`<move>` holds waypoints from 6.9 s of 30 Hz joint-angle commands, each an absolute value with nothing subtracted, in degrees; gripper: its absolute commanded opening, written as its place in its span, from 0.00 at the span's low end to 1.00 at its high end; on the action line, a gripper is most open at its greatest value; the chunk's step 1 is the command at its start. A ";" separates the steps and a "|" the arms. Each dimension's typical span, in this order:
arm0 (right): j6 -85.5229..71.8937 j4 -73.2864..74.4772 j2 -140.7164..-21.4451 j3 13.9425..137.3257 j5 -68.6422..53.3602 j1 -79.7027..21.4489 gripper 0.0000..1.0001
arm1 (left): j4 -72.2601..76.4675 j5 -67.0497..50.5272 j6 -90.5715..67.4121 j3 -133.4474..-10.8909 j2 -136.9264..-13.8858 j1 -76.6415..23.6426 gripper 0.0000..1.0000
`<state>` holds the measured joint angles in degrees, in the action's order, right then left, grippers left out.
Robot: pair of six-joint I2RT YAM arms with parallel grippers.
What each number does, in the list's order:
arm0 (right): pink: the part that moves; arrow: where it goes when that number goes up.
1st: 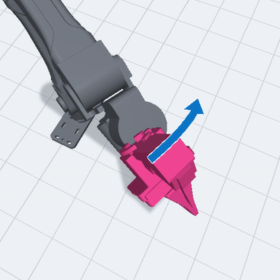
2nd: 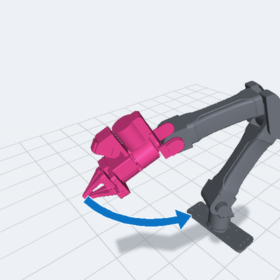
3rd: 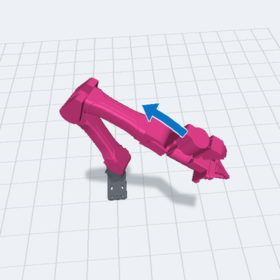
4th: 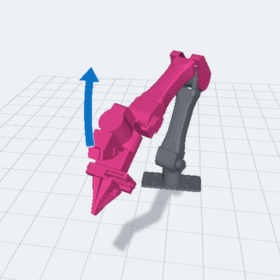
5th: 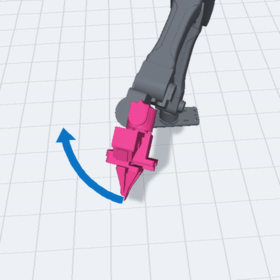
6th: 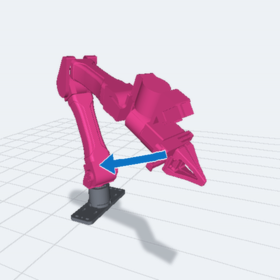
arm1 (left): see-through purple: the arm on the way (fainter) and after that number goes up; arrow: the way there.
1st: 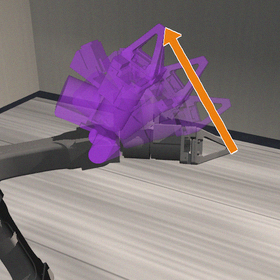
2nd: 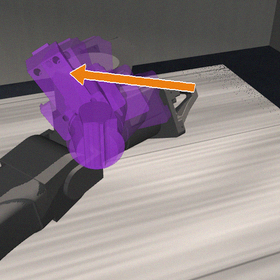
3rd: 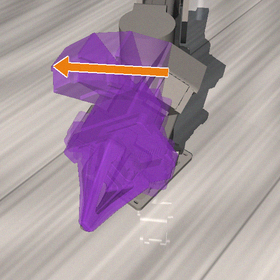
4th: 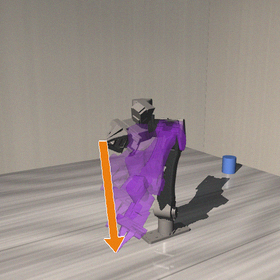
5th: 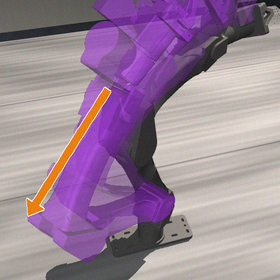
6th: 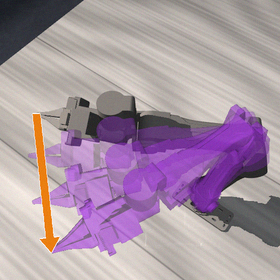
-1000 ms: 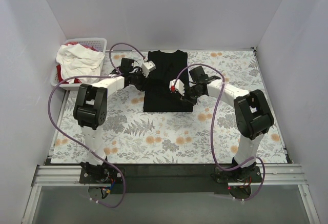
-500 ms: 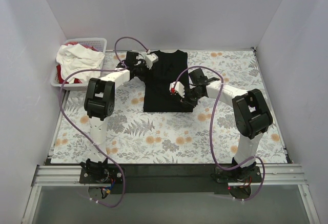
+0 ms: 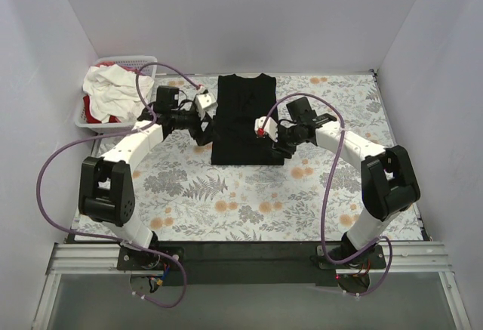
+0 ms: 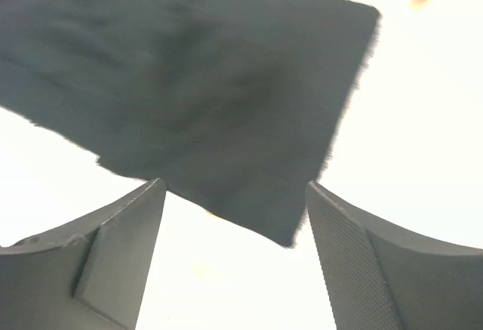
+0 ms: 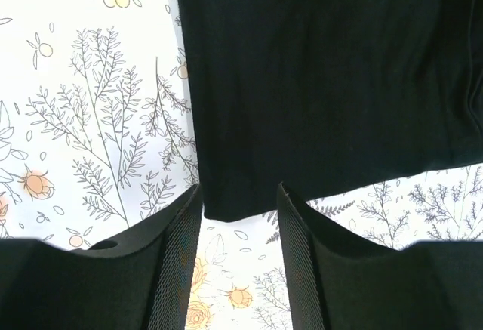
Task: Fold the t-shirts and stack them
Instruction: Fold the tshirt, then neatly place the folded tshirt to the corner
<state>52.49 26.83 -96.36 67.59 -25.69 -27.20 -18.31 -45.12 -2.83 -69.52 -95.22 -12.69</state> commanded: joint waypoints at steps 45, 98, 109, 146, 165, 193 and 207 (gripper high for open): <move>57.56 29.61 -92.47 72.41 -19.86 -26.90 0.01 | -21.96 -35.77 14.94 -65.03 -91.32 -19.42 0.00; 62.49 50.72 -125.43 100.65 -32.87 -22.23 0.01 | -31.73 -42.36 2.55 -81.42 -114.80 -12.04 0.00; 58.01 48.16 -110.14 86.03 -34.37 -24.61 0.01 | -33.13 -46.23 0.45 -72.59 -103.71 -12.48 0.00; -5.28 10.11 -111.08 73.98 -53.27 -20.57 0.50 | 5.10 -53.62 -64.07 -63.97 -109.38 -15.56 0.47; -22.12 0.53 -103.13 71.65 -57.83 -16.43 0.66 | 2.02 -64.77 -71.01 -66.91 -103.30 -14.32 0.55; -25.68 -2.04 -92.48 57.21 -52.66 -17.67 0.87 | -8.33 -37.05 -70.69 -52.97 -87.65 -18.69 0.70; -4.40 14.85 -78.93 58.72 -36.30 -6.60 0.98 | -32.24 11.42 -65.56 -83.57 -113.16 -42.36 0.89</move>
<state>-8.40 11.33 -80.64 60.14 -38.70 -7.46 -22.48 -1.10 -66.67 -79.44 -107.18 -41.41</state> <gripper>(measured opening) 0.983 0.885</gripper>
